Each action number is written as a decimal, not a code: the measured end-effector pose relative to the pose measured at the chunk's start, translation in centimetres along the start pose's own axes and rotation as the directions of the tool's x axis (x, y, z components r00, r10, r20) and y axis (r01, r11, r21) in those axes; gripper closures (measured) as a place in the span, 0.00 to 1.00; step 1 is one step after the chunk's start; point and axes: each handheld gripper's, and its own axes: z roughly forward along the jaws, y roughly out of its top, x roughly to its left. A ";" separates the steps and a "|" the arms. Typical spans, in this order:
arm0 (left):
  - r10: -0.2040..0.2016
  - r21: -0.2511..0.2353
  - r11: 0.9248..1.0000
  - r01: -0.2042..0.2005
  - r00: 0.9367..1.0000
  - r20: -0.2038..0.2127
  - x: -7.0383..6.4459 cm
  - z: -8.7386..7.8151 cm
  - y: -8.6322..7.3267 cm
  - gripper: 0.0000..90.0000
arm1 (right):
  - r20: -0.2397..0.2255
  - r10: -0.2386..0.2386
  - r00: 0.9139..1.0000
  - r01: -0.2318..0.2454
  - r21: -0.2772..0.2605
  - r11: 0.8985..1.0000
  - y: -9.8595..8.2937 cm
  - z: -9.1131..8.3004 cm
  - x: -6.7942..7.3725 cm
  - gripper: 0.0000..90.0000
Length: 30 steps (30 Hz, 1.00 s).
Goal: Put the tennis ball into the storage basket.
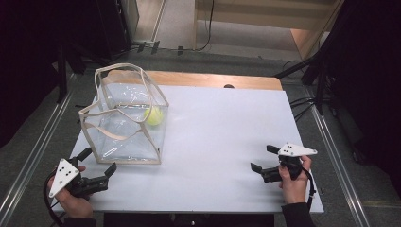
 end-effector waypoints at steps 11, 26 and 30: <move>-0.004 -0.007 1.000 0.004 1.000 0.004 0.1 0.0 0.0 0.01 | 0.053 0.045 0.998 -0.043 -0.028 0.999 -2.3 -2.4 -1.5 0.00; -0.009 0.002 1.000 0.009 1.000 0.013 0.1 0.0 0.0 0.01 | 0.129 0.138 0.982 -0.125 -0.099 0.987 -4.5 -4.3 -3.2 0.00; -0.002 0.011 1.000 0.002 1.000 0.024 0.1 0.1 0.0 0.01 | 0.116 0.158 0.981 -0.144 -0.118 0.983 -4.4 -4.0 -3.0 0.00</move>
